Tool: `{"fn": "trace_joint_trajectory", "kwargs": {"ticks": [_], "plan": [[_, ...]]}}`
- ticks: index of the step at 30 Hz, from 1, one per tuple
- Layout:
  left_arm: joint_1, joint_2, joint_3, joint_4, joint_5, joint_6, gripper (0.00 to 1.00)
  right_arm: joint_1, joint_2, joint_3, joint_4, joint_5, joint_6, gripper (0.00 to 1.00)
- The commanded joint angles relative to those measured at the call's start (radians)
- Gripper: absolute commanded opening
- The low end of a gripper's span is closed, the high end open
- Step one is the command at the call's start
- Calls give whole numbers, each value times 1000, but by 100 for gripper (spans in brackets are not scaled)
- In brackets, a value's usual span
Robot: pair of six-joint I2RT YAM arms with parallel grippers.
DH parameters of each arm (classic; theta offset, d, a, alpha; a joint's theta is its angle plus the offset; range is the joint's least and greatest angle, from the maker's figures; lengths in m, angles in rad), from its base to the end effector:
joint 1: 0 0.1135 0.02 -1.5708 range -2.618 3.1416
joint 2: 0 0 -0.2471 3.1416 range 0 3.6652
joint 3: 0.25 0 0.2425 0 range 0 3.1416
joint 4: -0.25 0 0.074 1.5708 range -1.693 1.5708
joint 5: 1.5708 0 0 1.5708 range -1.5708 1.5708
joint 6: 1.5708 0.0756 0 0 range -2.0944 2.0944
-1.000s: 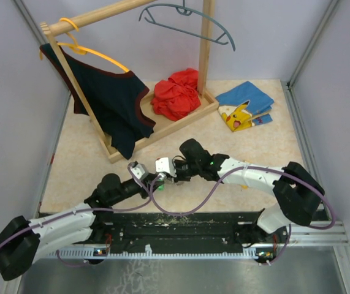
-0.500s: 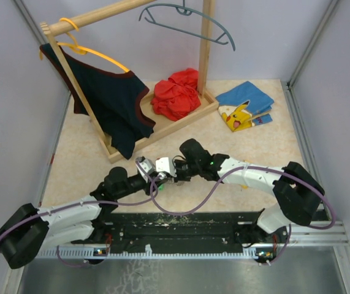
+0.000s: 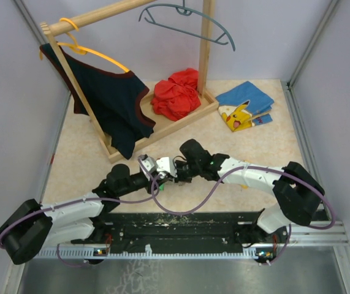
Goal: Put the keys on the keyring
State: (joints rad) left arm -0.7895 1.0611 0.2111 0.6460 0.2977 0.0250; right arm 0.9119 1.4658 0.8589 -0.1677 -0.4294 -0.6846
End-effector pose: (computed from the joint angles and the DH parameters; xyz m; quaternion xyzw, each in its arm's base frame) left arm 0.1552 -0.1880 0.1626 0.3897 0.6670 -0.3396 0.5365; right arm 0.1731 0.2749 0.1747 -0.7026 0.5695 0.2381 0.3541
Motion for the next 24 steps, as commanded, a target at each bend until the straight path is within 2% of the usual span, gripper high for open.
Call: {"fn": "trace_joint_trajectory", "kwargs": {"ticks": [1, 6, 12, 24], "plan": [[-2, 12, 11, -43, 32, -5, 29, -6, -21, 69, 72, -40, 39, 0], [-2, -13, -21, -22, 30, -31, 34, -16, -13, 74, 74, -42, 65, 0], [0, -75, -74, 37, -8, -42, 34, -34, -7, 70, 80, -57, 82, 0], [4, -65, -56, 76, -34, -18, 31, -36, -6, 73, 67, -68, 83, 0]]}}
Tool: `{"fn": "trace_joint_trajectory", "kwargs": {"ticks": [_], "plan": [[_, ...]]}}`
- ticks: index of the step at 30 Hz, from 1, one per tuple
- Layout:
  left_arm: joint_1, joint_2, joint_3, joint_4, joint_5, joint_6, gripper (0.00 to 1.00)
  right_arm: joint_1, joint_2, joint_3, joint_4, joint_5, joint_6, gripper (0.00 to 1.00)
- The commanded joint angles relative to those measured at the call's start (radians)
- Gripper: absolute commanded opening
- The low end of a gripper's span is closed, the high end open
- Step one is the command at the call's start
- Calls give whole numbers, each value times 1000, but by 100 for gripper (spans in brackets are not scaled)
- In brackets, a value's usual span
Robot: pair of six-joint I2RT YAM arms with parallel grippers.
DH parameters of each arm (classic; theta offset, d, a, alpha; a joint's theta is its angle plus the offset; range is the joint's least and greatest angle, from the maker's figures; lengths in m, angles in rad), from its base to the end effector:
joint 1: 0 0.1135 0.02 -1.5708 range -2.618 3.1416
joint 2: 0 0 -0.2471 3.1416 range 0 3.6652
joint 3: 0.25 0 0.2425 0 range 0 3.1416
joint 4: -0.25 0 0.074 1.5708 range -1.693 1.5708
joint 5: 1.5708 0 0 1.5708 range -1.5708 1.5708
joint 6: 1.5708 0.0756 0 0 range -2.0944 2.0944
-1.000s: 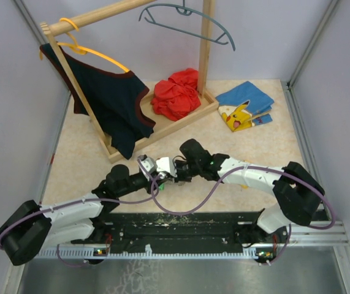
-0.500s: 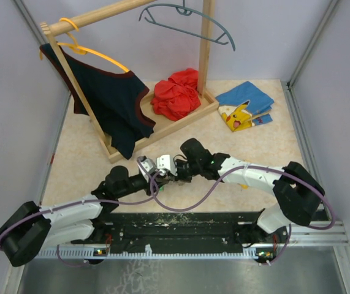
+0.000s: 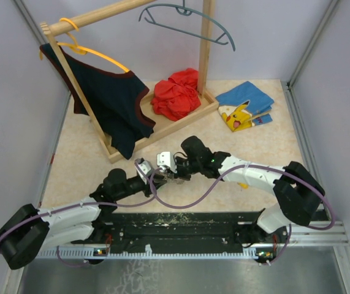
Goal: Put the keys on the keyring
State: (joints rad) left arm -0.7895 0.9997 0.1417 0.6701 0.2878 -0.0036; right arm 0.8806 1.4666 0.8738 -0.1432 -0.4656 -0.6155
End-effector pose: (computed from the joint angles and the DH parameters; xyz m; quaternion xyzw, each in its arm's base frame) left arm 0.1463 -0.1780 0.1555 0.3764 0.6692 -0.3456 0.5394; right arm 0.1824 0.2742 0.1827 -0.6736 0.5884 0.2612 0.3631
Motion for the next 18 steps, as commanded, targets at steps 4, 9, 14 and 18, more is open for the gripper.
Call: {"fn": "trace_joint_trajectory", "kwargs": {"ticks": [4, 9, 14, 18], "plan": [[8, 5, 21, 52, -31, 17, 30, -5, -6, 59, 45, -36, 13, 0], [10, 32, 37, 55, -28, 20, 26, -4, -2, 61, 45, -46, 13, 0], [11, 56, 46, 63, -23, 21, 23, -5, -4, 62, 44, -56, 14, 0], [12, 65, 46, 68, -26, 16, 15, -5, -1, 63, 38, -69, 14, 0]]}}
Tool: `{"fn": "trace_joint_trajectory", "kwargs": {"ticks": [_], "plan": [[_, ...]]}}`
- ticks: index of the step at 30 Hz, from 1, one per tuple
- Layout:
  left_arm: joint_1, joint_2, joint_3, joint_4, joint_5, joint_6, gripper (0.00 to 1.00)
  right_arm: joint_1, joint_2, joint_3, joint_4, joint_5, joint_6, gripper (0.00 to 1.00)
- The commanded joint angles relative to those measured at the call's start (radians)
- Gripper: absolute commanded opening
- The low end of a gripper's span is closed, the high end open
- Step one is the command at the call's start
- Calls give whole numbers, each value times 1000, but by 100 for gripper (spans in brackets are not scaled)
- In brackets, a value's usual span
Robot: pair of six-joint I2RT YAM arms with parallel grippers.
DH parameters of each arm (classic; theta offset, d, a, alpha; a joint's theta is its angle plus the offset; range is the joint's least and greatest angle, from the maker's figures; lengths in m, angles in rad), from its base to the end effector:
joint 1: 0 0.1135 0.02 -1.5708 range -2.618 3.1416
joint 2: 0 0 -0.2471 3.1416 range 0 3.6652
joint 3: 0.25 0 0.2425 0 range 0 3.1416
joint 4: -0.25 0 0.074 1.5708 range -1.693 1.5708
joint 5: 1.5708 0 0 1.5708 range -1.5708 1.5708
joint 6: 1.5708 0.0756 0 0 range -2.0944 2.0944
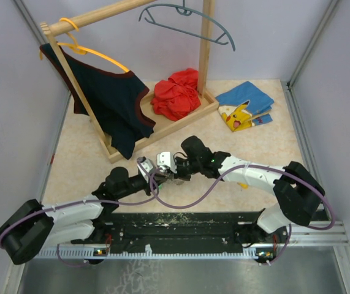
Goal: Put the keys on the keyring
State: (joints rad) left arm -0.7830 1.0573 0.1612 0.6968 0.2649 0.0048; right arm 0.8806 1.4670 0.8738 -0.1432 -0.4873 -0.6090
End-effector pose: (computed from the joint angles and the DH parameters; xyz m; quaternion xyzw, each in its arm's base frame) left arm 0.1535 -0.1807 0.1536 0.3717 0.6763 -0.3327 0.5420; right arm 0.1809 0.2748 0.1831 -0.6732 0.5861 0.2718 0.3598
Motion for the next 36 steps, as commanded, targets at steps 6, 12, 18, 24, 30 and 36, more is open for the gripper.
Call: {"fn": "trace_joint_trajectory", "kwargs": {"ticks": [6, 12, 18, 24, 30, 36], "plan": [[5, 13, 29, 44, 17, 18, 7, -5, 7, 64, 28, -68, -1, 0], [6, 15, 15, 48, 71, 38, 0, -52, 26, 56, 51, -67, 33, 0], [5, 18, -5, 96, 116, 47, 0, -89, 95, 72, 30, -81, 53, 0], [5, 28, -7, 121, 140, 47, 0, -91, 161, 100, 5, -99, 52, 0], [5, -4, -40, 169, 134, 33, 0, -107, 176, 106, 5, -80, 75, 0], [6, 5, -45, 154, 104, 32, 0, -107, 116, 92, 14, -74, 68, 0]]}}
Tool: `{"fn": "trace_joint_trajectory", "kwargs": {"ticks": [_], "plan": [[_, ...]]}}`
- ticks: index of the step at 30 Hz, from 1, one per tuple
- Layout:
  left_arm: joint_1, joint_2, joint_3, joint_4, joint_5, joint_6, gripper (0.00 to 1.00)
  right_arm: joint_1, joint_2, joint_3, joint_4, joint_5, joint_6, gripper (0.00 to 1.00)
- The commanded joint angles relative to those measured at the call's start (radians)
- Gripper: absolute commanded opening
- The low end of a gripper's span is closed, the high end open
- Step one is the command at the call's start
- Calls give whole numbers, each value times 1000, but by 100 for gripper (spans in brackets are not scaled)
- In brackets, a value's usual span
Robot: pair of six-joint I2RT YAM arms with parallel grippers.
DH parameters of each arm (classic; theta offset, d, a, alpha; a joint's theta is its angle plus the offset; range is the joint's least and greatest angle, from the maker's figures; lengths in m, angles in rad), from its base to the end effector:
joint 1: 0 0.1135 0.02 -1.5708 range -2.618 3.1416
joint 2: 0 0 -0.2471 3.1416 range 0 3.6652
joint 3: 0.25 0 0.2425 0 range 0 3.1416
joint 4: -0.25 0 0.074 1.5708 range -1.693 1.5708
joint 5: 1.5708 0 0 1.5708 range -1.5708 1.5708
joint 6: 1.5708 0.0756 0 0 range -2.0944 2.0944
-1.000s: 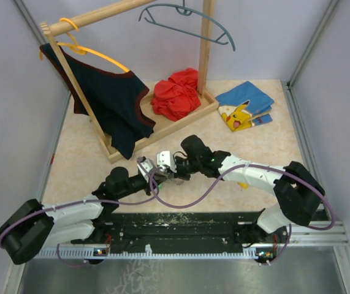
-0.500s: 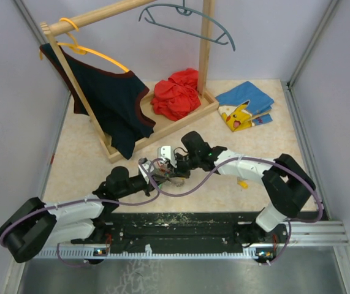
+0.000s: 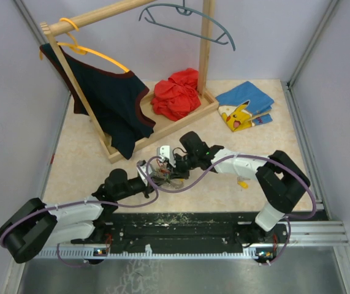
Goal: Put the keys on the keyring
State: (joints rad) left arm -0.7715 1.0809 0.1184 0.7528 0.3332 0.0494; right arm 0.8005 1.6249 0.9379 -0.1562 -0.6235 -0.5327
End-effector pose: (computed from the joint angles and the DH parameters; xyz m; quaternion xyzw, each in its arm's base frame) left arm 0.1473 -0.1777 0.1427 0.4015 0.6612 -0.3398 0.5350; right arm 0.2072 0.2770 0.1565 -0.6358 0.6316 0.3293 0.2974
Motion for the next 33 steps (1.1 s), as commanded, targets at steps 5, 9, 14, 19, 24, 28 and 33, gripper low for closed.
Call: {"fn": "trace_joint_trajectory", "kwargs": {"ticks": [5, 9, 14, 19, 24, 28, 33], "plan": [[-6, -26, 12, 49, -3, -29, 14, 11, -119, 19, 8, 111, -38, 0], [-5, -44, 39, -8, -27, -48, 24, 45, -152, 22, -3, 161, -51, 0], [-6, -65, 51, -35, -26, -61, 32, 72, -157, 39, -27, 206, -65, 0], [-6, -51, 58, -47, -44, -65, 34, 75, -141, 43, -34, 218, -57, 0], [-6, -38, 74, -101, -99, -128, 36, 18, -97, 63, -68, 244, 46, 8], [-6, -34, 81, -142, -123, -183, 39, 3, -80, 63, -72, 244, 139, 36], [-6, -13, 114, -227, -127, -241, 40, -11, -1, 120, -107, 331, 415, 40]]}}
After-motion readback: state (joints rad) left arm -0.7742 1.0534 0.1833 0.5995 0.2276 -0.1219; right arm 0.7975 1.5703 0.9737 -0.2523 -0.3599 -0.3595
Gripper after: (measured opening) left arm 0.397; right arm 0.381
